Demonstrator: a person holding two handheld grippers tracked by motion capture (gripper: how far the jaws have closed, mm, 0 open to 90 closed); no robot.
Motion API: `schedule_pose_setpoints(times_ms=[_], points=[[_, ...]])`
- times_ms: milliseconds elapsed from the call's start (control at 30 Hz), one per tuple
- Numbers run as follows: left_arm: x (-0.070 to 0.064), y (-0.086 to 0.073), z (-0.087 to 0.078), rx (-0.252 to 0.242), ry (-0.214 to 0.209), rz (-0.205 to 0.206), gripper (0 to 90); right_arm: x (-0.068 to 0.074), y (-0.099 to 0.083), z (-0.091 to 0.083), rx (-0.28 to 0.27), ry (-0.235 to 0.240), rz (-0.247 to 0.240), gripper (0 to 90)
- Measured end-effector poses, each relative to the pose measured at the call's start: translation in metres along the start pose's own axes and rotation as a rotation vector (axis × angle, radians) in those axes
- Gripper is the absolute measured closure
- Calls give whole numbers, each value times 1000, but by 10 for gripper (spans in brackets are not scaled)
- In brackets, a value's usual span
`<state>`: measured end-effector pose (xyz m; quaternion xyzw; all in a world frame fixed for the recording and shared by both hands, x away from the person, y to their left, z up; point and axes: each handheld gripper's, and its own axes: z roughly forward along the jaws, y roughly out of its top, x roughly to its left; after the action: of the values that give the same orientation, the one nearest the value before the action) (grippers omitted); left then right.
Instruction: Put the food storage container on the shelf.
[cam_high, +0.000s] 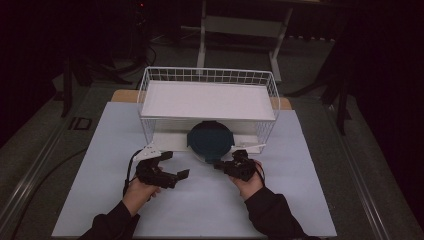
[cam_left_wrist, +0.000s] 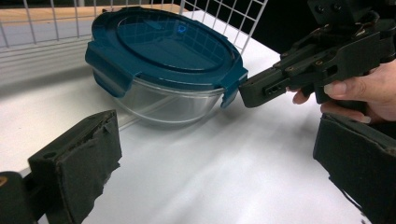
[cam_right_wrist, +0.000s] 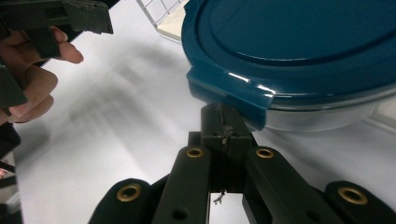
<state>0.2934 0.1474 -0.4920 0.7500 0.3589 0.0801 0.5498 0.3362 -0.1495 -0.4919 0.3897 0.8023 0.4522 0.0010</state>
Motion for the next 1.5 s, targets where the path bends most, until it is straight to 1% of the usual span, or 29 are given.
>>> schedule_pose_setpoints(times_ms=[67, 133, 233, 300, 433, 533, 733, 833, 900, 967, 1067, 1133, 1167, 1233, 1300, 1333, 1400, 1433, 1500], points=[[0, -1, 0, -8, -3, -2, 11, 2, 2, 2, -6, -22, -22, 900], [-1, -1, 0, -14, -7, 3, 11, 0, 5, 5, -4, -14, -19, 900], [-2, -1, 0, -23, -8, 12, 11, -1, 9, 10, -10, -21, -16, 900], [-2, -1, 0, -20, -4, 19, 11, -3, 11, 13, -17, -21, -4, 899], [-1, -2, 0, -23, -6, 12, 11, -4, 16, 19, -26, -42, -10, 899], [-1, -3, 0, -20, -5, 18, 11, -7, 20, 22, -32, -55, -10, 899], [-1, -3, 1, -20, -6, 20, 11, -16, 27, 28, -40, -81, 14, 899], [-1, -4, 1, -19, -4, 20, 11, -18, 31, 31, -43, -95, 14, 900], [0, -4, 1, -16, -4, 19, 12, -21, 33, 33, -46, -100, 18, 899], [0, -4, 1, -20, -8, 19, 11, -22, 35, 34, -45, -88, 19, 900], [0, -5, 2, -15, -7, 19, 11, -19, 37, 36, -42, -100, -5, 899], [-1, -4, 2, -9, -6, 20, 11, -18, 36, 36, -46, -97, 13, 898], [-2, -4, 2, -14, -9, 20, 11, -17, 35, 36, -47, -92, 18, 897], [-3, -2, 1, -11, -9, 27, 12, -13, 32, 35, -45, -87, 4, 847], [-5, 0, 0, -4, -16, 34, 11, -10, 30, 32, -52, -81, 2, 785], [-5, 1, 0, -3, -17, 39, 11, -8, 28, 29, -60, -75, 3, 727], [-7, 3, -1, -6, -18, 41, 11, -6, 27, 25, -64, -79, -11, 663], [-7, 4, -2, -6, -20, 45, 11, -5, 26, 22, -69, -79, -11, 624], [-8, 5, -3, -4, -20, 48, 11, -5, 24, 19, -65, -61, -8, 487]])
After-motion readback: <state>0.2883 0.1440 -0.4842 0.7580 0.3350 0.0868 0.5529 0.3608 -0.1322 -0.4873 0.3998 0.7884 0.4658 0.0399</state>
